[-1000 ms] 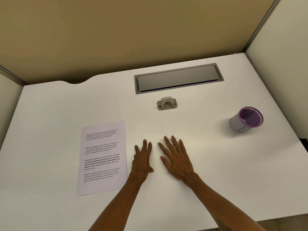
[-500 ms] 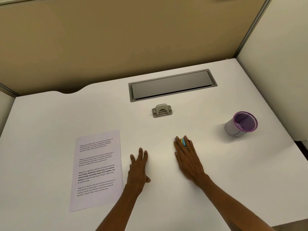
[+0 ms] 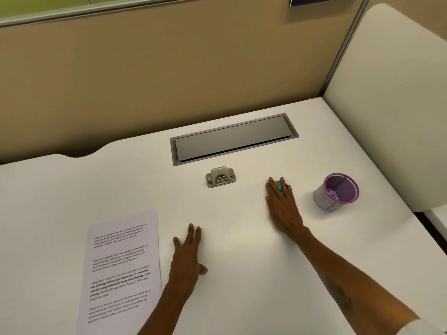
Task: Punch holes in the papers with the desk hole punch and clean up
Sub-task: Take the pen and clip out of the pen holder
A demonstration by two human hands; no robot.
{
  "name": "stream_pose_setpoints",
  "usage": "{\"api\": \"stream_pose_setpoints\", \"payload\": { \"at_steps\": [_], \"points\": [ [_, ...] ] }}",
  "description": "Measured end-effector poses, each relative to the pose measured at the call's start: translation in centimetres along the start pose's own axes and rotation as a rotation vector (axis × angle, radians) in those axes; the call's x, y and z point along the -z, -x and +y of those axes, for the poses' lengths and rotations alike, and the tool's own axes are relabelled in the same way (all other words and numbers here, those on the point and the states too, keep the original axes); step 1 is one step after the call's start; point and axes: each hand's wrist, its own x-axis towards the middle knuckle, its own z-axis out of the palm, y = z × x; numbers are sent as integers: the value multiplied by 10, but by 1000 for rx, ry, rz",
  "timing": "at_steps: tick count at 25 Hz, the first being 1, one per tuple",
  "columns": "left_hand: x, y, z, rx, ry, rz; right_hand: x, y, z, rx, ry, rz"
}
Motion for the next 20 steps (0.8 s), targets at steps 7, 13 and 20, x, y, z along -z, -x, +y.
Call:
{"api": "stream_pose_setpoints", "payload": {
  "at_steps": [7, 13, 20],
  "points": [
    [9, -22, 10, 49, -27, -72, 14, -42, 18, -175, 4, 0],
    [6, -20, 10, 46, -41, -39, 24, -68, 28, -294, 60, 0],
    [6, -26, 9, 57, -77, -81, 31, -84, 39, -393, 106, 48]
  ]
}}
